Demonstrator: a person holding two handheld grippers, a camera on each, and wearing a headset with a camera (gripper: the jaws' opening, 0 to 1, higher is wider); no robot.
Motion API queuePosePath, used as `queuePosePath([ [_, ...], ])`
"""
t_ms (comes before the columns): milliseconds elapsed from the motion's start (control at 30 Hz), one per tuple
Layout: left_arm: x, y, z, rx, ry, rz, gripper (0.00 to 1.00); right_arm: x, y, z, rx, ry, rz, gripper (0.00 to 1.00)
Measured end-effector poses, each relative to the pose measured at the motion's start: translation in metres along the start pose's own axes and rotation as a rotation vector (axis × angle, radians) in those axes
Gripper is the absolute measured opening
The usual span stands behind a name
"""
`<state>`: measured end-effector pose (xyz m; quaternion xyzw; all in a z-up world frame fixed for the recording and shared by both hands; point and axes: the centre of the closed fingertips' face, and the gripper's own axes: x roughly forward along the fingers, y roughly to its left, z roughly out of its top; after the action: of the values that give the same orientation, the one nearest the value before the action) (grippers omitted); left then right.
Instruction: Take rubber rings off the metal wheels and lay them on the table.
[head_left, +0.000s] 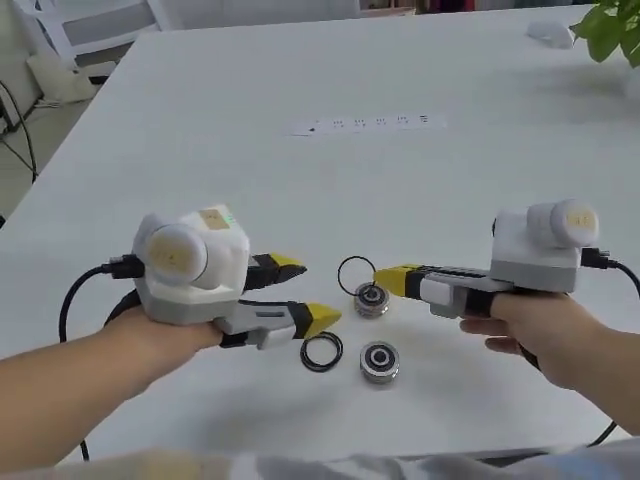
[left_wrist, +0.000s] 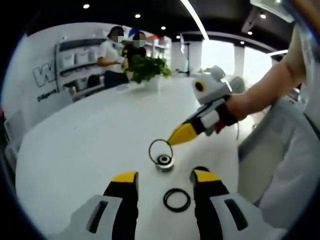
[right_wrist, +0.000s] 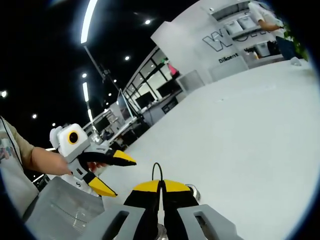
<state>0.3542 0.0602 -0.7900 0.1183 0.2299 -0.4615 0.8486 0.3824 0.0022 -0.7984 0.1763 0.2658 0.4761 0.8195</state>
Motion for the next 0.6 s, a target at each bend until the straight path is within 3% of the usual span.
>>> queuePosePath([
  [267,-0.023,0.003,-0.006,-0.001,0.001,0.020,0.47,0.005,0.017,-0.006,-0.020,0.036,0.024,0.00],
  [600,-0.041,-0.005,-0.015,0.022,0.019,0.026,0.49,0.013,0.031,-0.021,-0.032,0.112,0.062,0.00],
])
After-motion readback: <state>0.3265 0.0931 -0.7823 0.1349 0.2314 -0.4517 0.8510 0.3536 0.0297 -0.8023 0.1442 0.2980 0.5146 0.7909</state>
